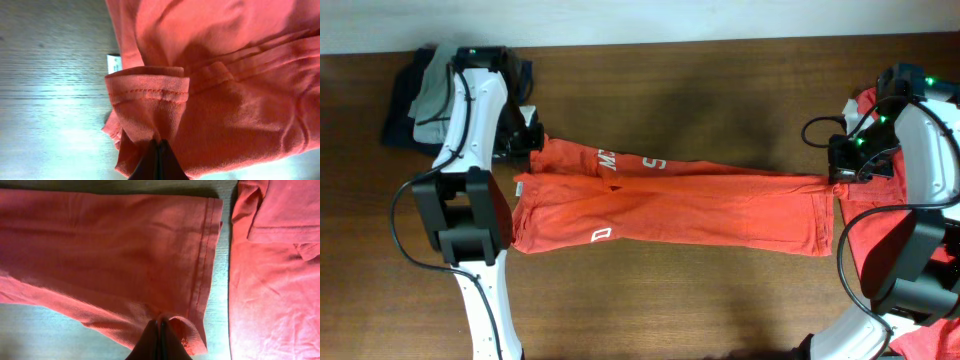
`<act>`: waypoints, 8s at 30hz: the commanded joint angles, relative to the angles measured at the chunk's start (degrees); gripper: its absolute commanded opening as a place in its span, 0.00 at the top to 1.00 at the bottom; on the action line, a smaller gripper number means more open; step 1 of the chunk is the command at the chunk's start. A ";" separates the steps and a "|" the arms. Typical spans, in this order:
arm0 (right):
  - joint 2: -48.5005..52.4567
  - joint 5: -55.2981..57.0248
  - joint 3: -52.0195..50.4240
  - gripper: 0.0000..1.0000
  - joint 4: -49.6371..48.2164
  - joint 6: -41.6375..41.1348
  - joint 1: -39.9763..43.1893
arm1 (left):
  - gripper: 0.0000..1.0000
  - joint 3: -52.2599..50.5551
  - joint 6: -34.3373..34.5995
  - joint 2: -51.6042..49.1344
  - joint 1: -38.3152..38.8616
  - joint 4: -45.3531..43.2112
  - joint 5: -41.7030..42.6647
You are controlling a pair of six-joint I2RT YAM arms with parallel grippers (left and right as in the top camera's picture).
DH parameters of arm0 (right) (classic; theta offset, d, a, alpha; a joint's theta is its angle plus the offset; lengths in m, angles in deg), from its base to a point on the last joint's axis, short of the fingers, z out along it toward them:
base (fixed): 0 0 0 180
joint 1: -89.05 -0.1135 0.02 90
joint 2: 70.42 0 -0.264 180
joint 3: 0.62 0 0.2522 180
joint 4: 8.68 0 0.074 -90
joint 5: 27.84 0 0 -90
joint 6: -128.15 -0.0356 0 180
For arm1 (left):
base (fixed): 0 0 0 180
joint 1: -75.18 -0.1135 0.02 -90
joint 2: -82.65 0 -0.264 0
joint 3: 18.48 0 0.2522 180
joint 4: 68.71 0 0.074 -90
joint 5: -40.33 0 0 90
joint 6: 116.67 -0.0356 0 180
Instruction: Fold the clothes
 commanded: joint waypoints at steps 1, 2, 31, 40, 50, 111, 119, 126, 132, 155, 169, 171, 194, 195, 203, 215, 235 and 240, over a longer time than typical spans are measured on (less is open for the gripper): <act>1.40 1.88 -1.57 0.96 -0.26 0.50 0.15 | 0.99 -2.08 0.79 1.53 0.00 -0.68 -0.61; 1.68 1.86 -2.19 0.96 -0.33 0.48 0.15 | 0.99 -2.34 0.79 1.53 0.00 -0.87 -0.61; 1.77 3.63 -17.27 0.96 -12.48 -4.04 0.15 | 0.99 -9.53 2.08 1.53 0.22 -2.93 -1.70; 1.77 3.63 -17.27 0.88 -11.56 -5.55 0.15 | 0.98 -10.88 2.08 1.53 0.22 -3.04 -1.70; 1.75 3.08 -17.05 0.29 -11.65 -5.97 0.15 | 0.50 -10.86 2.08 1.53 0.24 -4.61 -2.60; 2.27 -18.12 -22.86 0.77 -31.54 6.60 -18.62 | 0.95 -8.44 3.93 1.46 3.15 -21.77 4.98; 4.37 -15.78 -25.86 0.78 -34.56 6.58 -25.16 | 0.95 -8.44 3.93 1.46 3.15 -21.73 4.98; 4.37 -15.02 -27.10 0.81 -30.45 6.56 -26.23 | 0.95 -8.44 3.91 1.46 3.13 -21.73 4.98; 4.37 -14.60 -27.02 0.81 -25.18 6.56 -26.14 | 0.94 -8.44 3.93 1.46 3.15 -21.73 4.96; 4.11 -2.67 -6.10 0.62 -5.27 -5.35 -9.05 | 0.50 -8.41 3.76 1.46 1.99 -22.53 0.90; 4.11 -2.64 -18.27 0.20 -11.50 -5.31 4.04 | 0.01 -8.41 3.76 1.46 1.99 -27.12 0.90; 4.11 -2.64 -20.61 0.20 -14.08 -5.31 4.28 | 0.01 -8.41 3.76 1.46 2.01 -27.10 0.90; 4.11 3.13 -33.90 0.15 -31.89 -10.03 4.35 | 0.01 -8.41 3.74 1.46 1.62 -27.10 -0.72; 4.11 3.13 -33.90 0.15 -32.15 -10.03 4.35 | 0.01 -8.41 3.76 1.46 1.62 -27.10 -1.33; 4.11 3.17 -33.75 0.14 -33.73 -10.01 4.37 | 0.01 -8.41 3.76 1.46 1.66 -27.78 -1.49; 2.40 -1.38 -30.45 0.15 -30.88 -8.48 4.68 | 0.01 -8.41 3.76 1.46 1.66 -28.15 -1.49; 0.11 1.49 -25.09 0.14 -23.45 -9.16 4.68 | 0.01 -8.41 3.76 1.46 1.68 -28.68 -1.49; 0.13 5.79 -25.38 0.10 -24.02 -10.69 4.68 | 0.01 -8.41 3.76 1.46 1.68 -28.65 -1.49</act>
